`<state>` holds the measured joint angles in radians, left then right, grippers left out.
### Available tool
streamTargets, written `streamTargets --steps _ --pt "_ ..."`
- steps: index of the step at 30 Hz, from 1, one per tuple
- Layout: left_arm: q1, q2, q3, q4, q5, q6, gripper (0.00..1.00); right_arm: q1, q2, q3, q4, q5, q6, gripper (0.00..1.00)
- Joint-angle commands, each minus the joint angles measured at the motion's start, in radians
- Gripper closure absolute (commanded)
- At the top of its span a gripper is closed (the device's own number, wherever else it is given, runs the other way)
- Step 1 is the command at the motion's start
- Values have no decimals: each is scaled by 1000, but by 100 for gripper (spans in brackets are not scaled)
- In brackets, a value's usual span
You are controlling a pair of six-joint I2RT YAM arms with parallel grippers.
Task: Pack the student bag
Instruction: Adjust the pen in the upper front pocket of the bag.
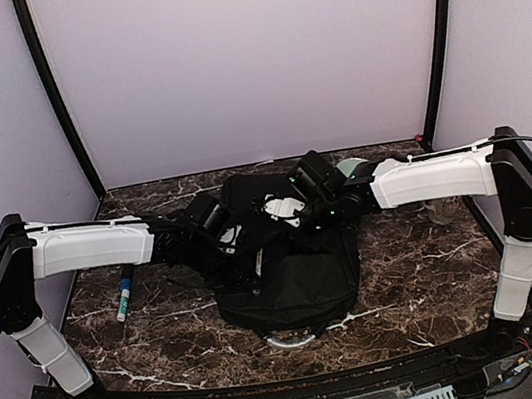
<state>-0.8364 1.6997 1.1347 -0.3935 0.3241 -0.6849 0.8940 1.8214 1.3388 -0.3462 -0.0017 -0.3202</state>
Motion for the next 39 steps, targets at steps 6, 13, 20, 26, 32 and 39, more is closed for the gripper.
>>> streamTargets --steps 6,13,20,26,32,39 --pt "28 16 87 15 -208 -22 99 25 -19 20 -5 -85 9 98" --pt "84 30 44 319 -225 -155 99 25 -36 18 -5 -87 9 98" --pt "84 45 -99 759 -202 -273 97 25 -35 16 -5 -108 11 98" --pt "81 29 -255 1158 -145 -353 85 25 -37 13 -3 -102 7 98" --pt "79 -11 -260 1189 -59 -331 67 25 -33 13 -3 -98 6 98" --pt "74 -160 -291 919 -63 -273 61 25 -36 11 -3 -87 1 98"
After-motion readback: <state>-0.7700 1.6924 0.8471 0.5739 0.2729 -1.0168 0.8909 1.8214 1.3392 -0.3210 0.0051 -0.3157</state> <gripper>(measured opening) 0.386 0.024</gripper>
